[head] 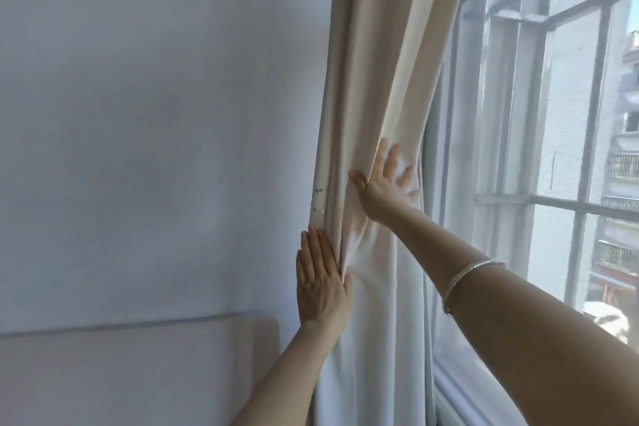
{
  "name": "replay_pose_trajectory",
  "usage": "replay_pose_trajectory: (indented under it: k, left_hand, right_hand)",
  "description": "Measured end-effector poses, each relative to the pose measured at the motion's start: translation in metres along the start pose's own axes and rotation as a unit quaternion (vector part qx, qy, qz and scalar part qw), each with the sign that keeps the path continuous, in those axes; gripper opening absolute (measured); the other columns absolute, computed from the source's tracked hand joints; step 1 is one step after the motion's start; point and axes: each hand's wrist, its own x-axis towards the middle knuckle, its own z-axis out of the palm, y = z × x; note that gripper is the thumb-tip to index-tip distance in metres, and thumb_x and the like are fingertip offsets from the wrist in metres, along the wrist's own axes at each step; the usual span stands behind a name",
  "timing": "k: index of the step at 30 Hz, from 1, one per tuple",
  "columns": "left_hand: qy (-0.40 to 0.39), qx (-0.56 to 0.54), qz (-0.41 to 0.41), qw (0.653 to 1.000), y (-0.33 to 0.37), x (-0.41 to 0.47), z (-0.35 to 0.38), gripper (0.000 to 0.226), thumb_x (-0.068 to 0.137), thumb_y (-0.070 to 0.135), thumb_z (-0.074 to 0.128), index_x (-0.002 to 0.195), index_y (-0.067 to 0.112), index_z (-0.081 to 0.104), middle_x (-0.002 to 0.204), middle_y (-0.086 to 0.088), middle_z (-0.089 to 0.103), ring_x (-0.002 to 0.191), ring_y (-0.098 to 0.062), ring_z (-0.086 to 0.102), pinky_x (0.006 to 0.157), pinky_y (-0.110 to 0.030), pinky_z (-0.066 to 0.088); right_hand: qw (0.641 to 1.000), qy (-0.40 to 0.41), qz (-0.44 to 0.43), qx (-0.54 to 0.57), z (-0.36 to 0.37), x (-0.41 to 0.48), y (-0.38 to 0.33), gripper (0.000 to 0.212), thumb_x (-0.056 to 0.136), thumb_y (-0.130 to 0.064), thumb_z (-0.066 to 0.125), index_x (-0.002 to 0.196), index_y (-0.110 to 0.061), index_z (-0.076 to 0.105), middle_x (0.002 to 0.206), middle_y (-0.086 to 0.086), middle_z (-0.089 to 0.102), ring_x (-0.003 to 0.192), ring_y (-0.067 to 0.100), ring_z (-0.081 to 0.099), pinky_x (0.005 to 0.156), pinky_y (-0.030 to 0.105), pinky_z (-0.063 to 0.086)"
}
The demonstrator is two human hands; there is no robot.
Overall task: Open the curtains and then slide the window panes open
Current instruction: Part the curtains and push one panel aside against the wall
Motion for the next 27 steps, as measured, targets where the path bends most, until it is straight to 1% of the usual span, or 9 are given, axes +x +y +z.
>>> replay_pose_trajectory:
  k: [4,7,9,13,16,18,22,25,27]
  left_hand:
    - [0.003,-0.001,0.013,1.0,-0.014,0.012,0.033,0.066,0.071,0.043,0.066,0.119,-0.002,0.055,0.125,-0.019,0.058,0.116,-0.032,0.055,0.094,-0.037,0.047]
    - [-0.032,-0.005,-0.001,0.999,-0.023,0.024,0.051,0.061,0.08,0.04,0.034,0.12,-0.002,0.055,0.127,-0.018,0.057,0.117,-0.031,0.054,0.105,-0.035,0.023]
    - [-0.043,-0.002,-0.008,0.999,-0.027,0.033,0.066,0.062,0.079,0.04,0.033,0.12,-0.002,0.054,0.127,-0.018,0.056,0.118,-0.031,0.054,0.107,-0.034,0.017]
    - [-0.004,0.002,-0.001,1.0,-0.032,0.055,0.097,0.064,0.075,0.048,0.052,0.118,0.001,0.057,0.126,-0.014,0.058,0.116,-0.027,0.055,0.104,-0.035,0.034]
    - [-0.004,-0.021,-0.017,1.0,-0.031,0.074,0.116,0.073,0.062,0.048,0.073,0.117,0.002,0.058,0.124,-0.014,0.06,0.115,-0.027,0.057,0.088,-0.036,0.051]
    - [0.001,-0.026,-0.018,0.999,-0.03,0.087,0.131,0.068,0.067,0.047,0.067,0.117,0.002,0.057,0.124,-0.014,0.06,0.115,-0.027,0.057,0.086,-0.036,0.052]
    - [-0.036,-0.036,-0.027,0.998,-0.026,0.116,0.165,0.062,0.076,0.039,0.032,0.117,0.0,0.057,0.124,-0.015,0.06,0.113,-0.026,0.058,0.085,-0.036,0.053]
    - [-0.046,-0.047,-0.026,0.998,-0.021,0.133,0.188,0.063,0.075,0.038,0.03,0.118,-0.001,0.055,0.124,-0.015,0.06,0.113,-0.025,0.058,0.086,-0.034,0.052]
    - [-0.036,-0.045,-0.024,0.998,-0.021,0.142,0.205,0.064,0.076,0.038,0.03,0.123,-0.001,0.048,0.125,-0.015,0.06,0.114,-0.025,0.058,0.096,-0.033,0.044]
  right_hand:
    - [1.0,-0.018,0.007,-0.005,0.031,0.025,-0.002,0.069,0.094,-0.051,0.019,0.141,-0.025,-0.025,0.154,-0.001,-0.023,0.14,0.039,-0.016,0.11,0.061,0.002]
    - [1.0,-0.022,0.01,-0.006,0.05,0.044,-0.002,0.069,0.095,-0.05,0.019,0.141,-0.024,-0.025,0.154,-0.002,-0.022,0.141,0.039,-0.014,0.11,0.06,0.004]
    - [1.0,-0.023,0.012,-0.006,0.063,0.06,-0.003,0.068,0.095,-0.05,0.018,0.141,-0.025,-0.026,0.154,-0.003,-0.021,0.141,0.038,-0.014,0.11,0.059,0.004]
    - [1.0,-0.023,0.01,-0.002,0.089,0.093,-0.004,0.068,0.095,-0.05,0.017,0.14,-0.025,-0.027,0.154,-0.002,-0.023,0.141,0.038,-0.015,0.11,0.06,0.003]
    - [1.0,-0.016,0.0,0.001,0.107,0.118,-0.001,0.069,0.094,-0.051,0.017,0.14,-0.024,-0.027,0.154,-0.001,-0.022,0.14,0.039,-0.015,0.11,0.06,0.004]
    - [1.0,-0.012,-0.003,0.0,0.116,0.136,0.003,0.069,0.094,-0.051,0.017,0.14,-0.024,-0.027,0.154,-0.001,-0.023,0.14,0.039,-0.016,0.11,0.059,0.004]
    - [1.0,-0.002,-0.006,-0.011,0.135,0.174,0.015,0.07,0.094,-0.052,0.016,0.14,-0.024,-0.028,0.154,0.0,-0.025,0.14,0.04,-0.017,0.111,0.059,0.004]
    - [1.0,0.003,-0.011,-0.016,0.151,0.201,0.025,0.07,0.094,-0.053,0.016,0.14,-0.024,-0.028,0.153,0.0,-0.026,0.14,0.04,-0.017,0.111,0.059,0.003]
    - [1.0,0.004,-0.01,-0.023,0.163,0.216,0.029,0.07,0.093,-0.053,0.016,0.14,-0.024,-0.028,0.153,0.001,-0.028,0.14,0.04,-0.017,0.111,0.059,0.003]
